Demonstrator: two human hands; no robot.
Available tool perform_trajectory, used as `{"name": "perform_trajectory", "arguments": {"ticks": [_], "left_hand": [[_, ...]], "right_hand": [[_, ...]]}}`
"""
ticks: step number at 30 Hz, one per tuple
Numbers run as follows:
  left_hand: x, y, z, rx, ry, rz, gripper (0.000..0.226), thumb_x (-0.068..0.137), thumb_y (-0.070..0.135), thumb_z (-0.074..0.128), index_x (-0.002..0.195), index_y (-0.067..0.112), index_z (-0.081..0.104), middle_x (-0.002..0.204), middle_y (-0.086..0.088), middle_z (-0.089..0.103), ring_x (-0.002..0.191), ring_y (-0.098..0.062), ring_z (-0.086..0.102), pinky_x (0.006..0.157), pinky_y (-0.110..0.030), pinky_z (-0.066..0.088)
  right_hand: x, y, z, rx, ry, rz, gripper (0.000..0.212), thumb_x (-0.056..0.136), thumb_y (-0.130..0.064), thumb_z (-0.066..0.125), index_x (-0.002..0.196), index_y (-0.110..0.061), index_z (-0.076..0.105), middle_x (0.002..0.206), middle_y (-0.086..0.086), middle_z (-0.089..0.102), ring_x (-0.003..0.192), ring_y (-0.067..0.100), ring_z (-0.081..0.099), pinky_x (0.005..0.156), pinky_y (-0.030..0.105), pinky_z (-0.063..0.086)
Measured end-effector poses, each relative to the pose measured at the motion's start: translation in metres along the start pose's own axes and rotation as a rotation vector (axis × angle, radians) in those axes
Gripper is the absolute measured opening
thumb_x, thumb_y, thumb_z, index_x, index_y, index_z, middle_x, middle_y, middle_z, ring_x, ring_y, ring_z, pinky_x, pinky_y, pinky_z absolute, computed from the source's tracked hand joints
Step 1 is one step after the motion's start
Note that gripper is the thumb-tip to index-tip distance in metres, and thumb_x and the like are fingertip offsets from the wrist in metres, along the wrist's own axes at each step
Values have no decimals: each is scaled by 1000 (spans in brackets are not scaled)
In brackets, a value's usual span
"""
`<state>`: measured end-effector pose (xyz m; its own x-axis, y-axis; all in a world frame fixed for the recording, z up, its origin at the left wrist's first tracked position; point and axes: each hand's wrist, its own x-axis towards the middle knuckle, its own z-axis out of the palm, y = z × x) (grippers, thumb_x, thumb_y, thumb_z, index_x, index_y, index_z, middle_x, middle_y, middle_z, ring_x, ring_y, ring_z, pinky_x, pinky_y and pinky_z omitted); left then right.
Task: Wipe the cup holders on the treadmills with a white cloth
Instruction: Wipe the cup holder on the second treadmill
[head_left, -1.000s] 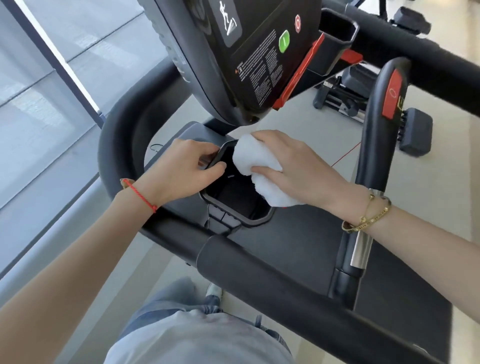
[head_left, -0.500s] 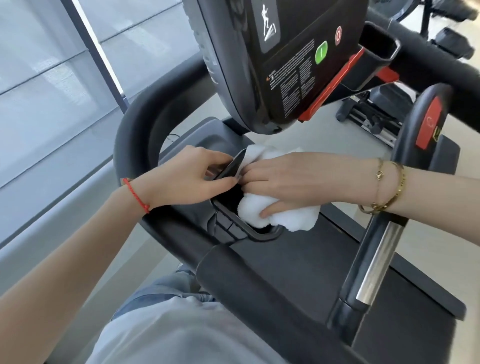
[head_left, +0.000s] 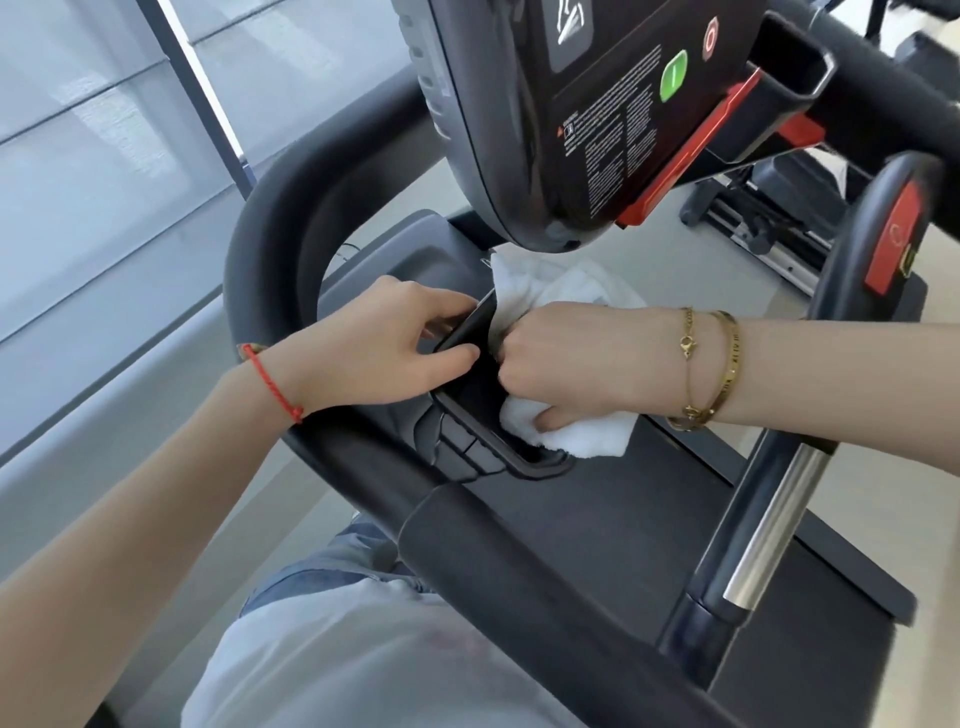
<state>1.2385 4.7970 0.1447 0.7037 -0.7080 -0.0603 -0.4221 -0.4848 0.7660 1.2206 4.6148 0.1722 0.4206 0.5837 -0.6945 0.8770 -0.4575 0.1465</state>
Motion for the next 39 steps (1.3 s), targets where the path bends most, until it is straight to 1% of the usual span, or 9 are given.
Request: {"name": "perform_trajectory", "arguments": {"ticks": [4, 8, 13, 19, 22, 27, 30, 36, 39], "left_hand": [[-1, -2, -2, 38, -11, -10, 42, 83, 44, 49, 110, 20, 70, 89, 6, 75, 89, -5, 69, 85, -23, 50], [-1, -2, -2, 34, -27, -3, 47, 81, 52, 43, 109, 24, 68, 86, 5, 74, 84, -11, 71, 83, -31, 52], [1, -6, -1, 34, -18, -8, 42, 87, 50, 46, 114, 27, 68, 85, 6, 75, 77, -15, 71, 80, -39, 56], [4, -12, -1, 48, -34, 17, 49, 86, 58, 41, 113, 26, 66, 83, 5, 74, 74, -20, 70, 77, -42, 57], [4, -12, -2, 39, -34, 22, 44, 91, 54, 44, 113, 25, 67, 86, 8, 74, 78, -18, 71, 78, -39, 55], [-1, -8, -4, -31, -2, 26, 22, 102, 33, 48, 106, 31, 69, 81, 17, 71, 77, -3, 66, 76, -19, 51], [-3, -4, -5, -64, 3, -6, 33, 104, 31, 42, 77, 27, 59, 50, 11, 47, 50, -11, 45, 54, -16, 37], [4, -7, -4, -43, -22, -8, 27, 101, 37, 45, 105, 24, 68, 75, 1, 72, 75, -18, 69, 75, -27, 50], [6, -7, -4, -40, -28, 7, 28, 100, 37, 46, 111, 24, 68, 80, 4, 74, 78, -17, 70, 78, -26, 50]], "right_hand": [[-5, -1, -1, 111, -73, -22, 31, 90, -35, 51, 62, -24, 47, 58, -6, 47, 52, 13, 44, 50, 25, 38], [-16, -9, 1, 390, -28, 163, 35, 94, -42, 47, 82, -14, 64, 66, -2, 53, 57, 12, 45, 45, 25, 29], [-51, -29, 15, 892, 472, 483, 29, 87, -52, 52, 86, -24, 59, 85, -12, 60, 83, 5, 55, 65, 20, 41], [-65, -50, 27, 509, 542, 436, 26, 91, -33, 41, 92, -18, 61, 88, -5, 59, 91, 15, 52, 78, 31, 46], [-62, -50, 13, 588, 532, 537, 32, 94, -40, 34, 100, -21, 60, 84, -6, 60, 83, 18, 55, 67, 36, 49], [-33, -62, 0, 847, 775, 748, 23, 97, -34, 40, 104, -21, 58, 85, -7, 60, 83, 18, 54, 64, 39, 47], [-22, -64, 2, 834, 654, 819, 17, 98, -31, 41, 104, -21, 54, 97, -7, 63, 99, 19, 57, 65, 36, 43], [-12, -57, -4, 688, 286, 785, 12, 87, -29, 47, 80, -21, 50, 82, -4, 62, 69, 18, 55, 45, 24, 32], [-6, -50, -5, 665, 129, 631, 13, 87, -6, 47, 98, -12, 51, 100, 5, 63, 77, 23, 59, 54, 29, 40]]}}
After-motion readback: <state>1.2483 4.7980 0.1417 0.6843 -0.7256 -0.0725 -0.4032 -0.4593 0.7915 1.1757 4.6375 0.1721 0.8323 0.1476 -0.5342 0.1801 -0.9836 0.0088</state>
